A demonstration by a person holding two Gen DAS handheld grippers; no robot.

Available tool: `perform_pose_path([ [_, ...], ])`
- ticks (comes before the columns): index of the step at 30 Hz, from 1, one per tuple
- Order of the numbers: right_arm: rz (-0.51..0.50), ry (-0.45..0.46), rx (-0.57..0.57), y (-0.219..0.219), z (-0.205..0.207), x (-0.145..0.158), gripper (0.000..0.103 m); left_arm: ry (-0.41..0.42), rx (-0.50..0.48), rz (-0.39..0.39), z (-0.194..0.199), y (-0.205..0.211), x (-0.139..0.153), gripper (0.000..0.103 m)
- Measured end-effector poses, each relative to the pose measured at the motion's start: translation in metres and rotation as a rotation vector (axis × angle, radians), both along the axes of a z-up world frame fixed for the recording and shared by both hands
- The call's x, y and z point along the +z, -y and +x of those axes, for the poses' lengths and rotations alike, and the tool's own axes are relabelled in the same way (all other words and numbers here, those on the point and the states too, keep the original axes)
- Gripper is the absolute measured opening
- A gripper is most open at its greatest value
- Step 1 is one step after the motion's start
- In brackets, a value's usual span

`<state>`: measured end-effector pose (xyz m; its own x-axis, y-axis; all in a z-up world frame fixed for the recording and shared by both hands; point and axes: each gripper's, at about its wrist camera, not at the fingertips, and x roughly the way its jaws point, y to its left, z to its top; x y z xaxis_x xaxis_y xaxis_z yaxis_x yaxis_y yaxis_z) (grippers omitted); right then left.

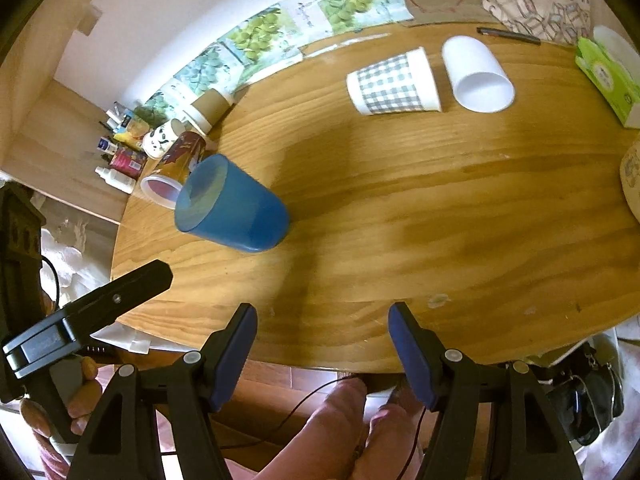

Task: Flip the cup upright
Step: 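Grasp the upright blue cup by its rim with the left gripper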

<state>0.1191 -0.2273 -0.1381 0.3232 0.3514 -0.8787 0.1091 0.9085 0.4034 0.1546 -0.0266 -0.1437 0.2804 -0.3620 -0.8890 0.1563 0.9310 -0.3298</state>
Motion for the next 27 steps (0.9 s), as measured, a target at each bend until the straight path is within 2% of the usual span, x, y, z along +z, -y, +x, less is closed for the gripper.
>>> perform_pose_path([
  [14,-0.056,0.282,0.106,-0.036,-0.011,-0.008,0.069,0.098,-0.008,-0.041,-0.012,-0.015,0.009,0.088],
  [22,-0.126,0.35,0.189,-0.046,-0.023,-0.011,0.069,0.129,0.005,-0.057,0.004,0.0,-0.014,0.088],
  [25,-0.16,0.348,0.216,-0.045,-0.025,-0.015,0.069,0.157,-0.015,-0.021,0.012,0.011,-0.023,0.088],
  [27,-0.173,0.338,0.222,-0.043,-0.025,-0.019,0.069,0.19,-0.042,0.035,0.017,0.02,-0.028,0.088],
])
